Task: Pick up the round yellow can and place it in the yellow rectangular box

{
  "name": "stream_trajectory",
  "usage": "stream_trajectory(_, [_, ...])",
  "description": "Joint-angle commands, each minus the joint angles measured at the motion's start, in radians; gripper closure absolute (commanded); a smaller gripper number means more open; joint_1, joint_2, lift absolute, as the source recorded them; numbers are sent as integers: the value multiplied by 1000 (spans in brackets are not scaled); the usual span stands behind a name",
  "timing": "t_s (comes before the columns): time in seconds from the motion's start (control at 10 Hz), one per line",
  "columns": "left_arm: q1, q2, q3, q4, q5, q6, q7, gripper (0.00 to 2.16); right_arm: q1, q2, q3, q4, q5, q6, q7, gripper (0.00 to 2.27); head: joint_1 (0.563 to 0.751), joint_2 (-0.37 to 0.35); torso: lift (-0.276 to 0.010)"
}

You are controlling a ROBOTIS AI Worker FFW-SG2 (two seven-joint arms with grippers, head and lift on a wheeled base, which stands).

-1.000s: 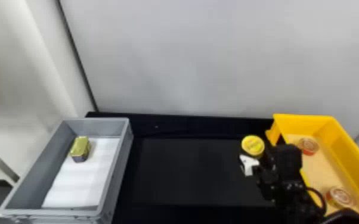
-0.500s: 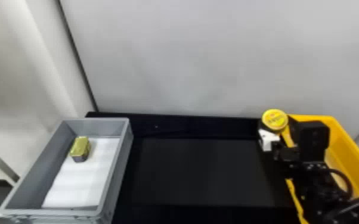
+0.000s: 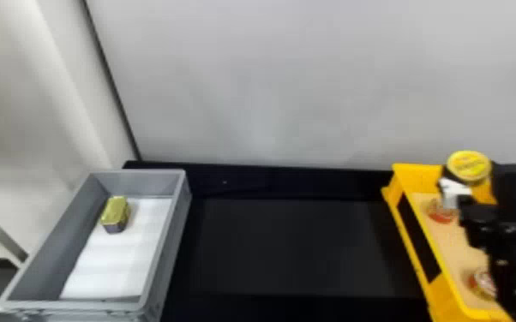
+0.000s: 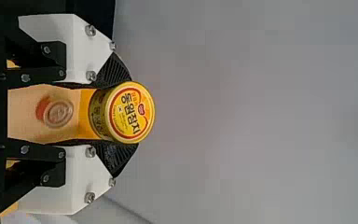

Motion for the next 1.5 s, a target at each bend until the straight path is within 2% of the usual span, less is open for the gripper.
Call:
stream_trajectory(0.0, [5,-3,2,-2,-1,3,0,137,-1,2,-97,39,35,13,19,759,694,14,-68])
stream_trajectory(0.3, [5,-3,5,-8,-1,3,0,137,1,2,-150,117,35,20,35,759,694,14,-68])
stream_trajectory(0.8, [3,-3,0,-8,-3,3,-2,137,-18,7,-153,269,11,7,52,759,694,14,-68])
stream_trajectory(1.0, [3,-3,2,-8,-3,3,-2,137,-21,7,-153,282,1,9,54,754,694,14,-68])
stream_trajectory(1.4, [5,-3,2,-8,-3,5,-2,137,-21,5,-163,291,-5,10,83,573,694,14,-68])
